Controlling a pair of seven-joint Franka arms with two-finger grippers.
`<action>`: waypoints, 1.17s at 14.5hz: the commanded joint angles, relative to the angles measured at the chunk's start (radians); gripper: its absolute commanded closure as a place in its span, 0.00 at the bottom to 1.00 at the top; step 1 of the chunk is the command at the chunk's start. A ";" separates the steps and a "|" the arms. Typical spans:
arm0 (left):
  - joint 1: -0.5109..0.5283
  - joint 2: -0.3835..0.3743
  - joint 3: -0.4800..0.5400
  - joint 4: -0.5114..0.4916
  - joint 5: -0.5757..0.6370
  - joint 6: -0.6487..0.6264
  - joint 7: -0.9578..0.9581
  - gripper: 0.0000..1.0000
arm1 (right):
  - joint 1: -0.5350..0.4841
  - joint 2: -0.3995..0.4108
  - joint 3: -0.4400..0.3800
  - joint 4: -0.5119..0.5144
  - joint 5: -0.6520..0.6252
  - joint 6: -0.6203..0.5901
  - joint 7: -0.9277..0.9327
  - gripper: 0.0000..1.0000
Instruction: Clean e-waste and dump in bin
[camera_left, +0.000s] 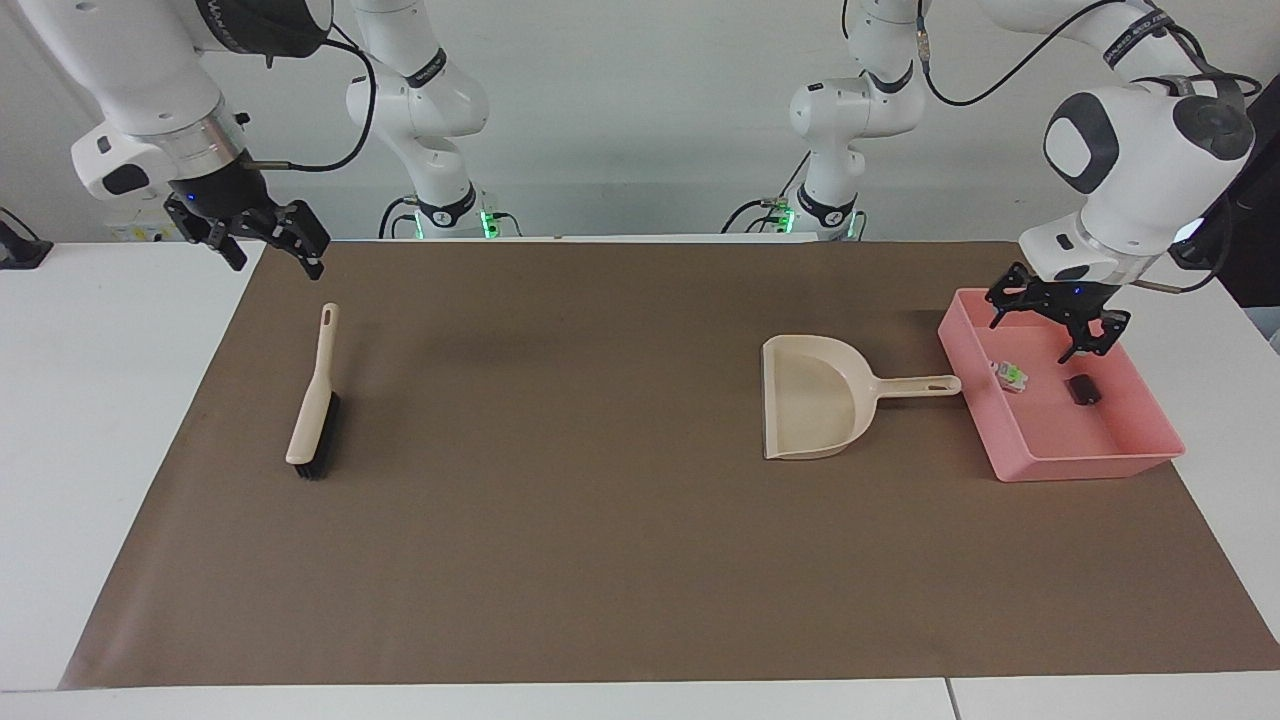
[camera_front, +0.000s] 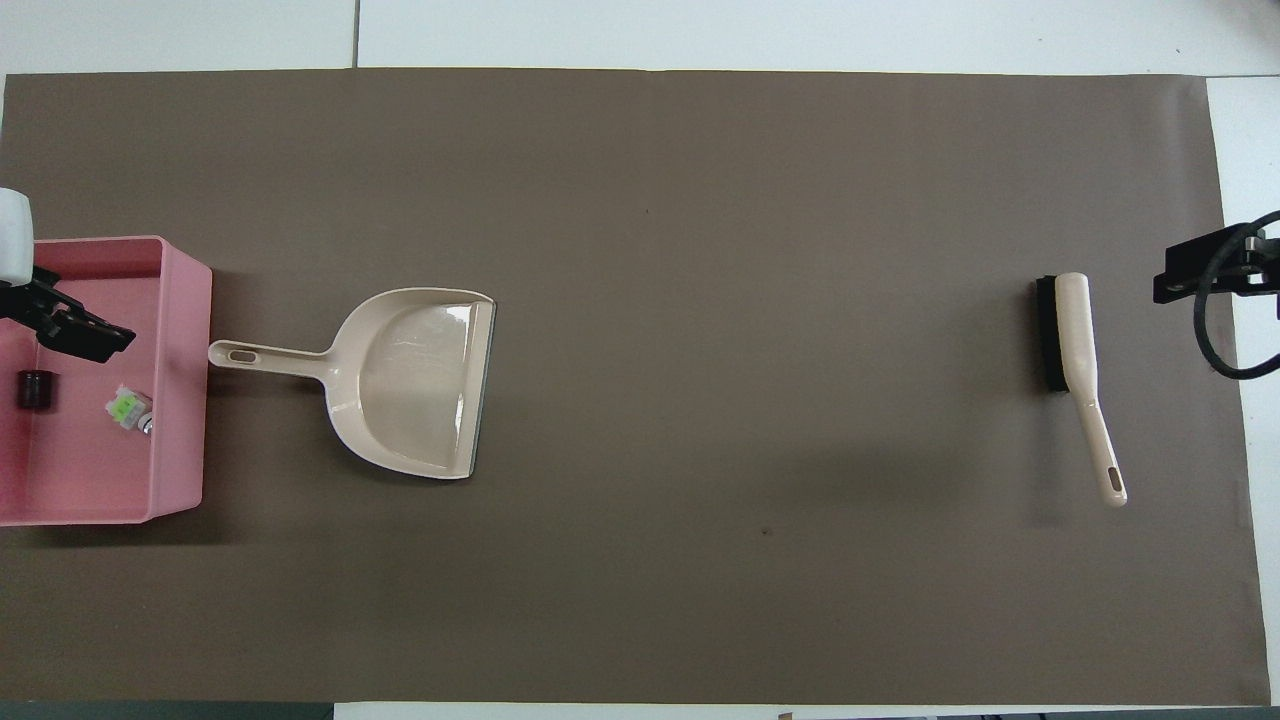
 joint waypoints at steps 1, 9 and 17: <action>0.006 -0.029 -0.001 0.033 -0.016 -0.085 -0.147 0.00 | -0.010 -0.022 0.004 -0.024 0.017 0.001 -0.016 0.00; 0.000 0.014 -0.002 0.227 -0.056 -0.357 -0.526 0.00 | -0.010 -0.022 0.004 -0.024 0.017 0.001 -0.016 0.00; 0.004 -0.006 -0.002 0.178 -0.051 -0.346 -0.581 0.00 | -0.010 -0.022 0.004 -0.024 0.017 0.001 -0.016 0.00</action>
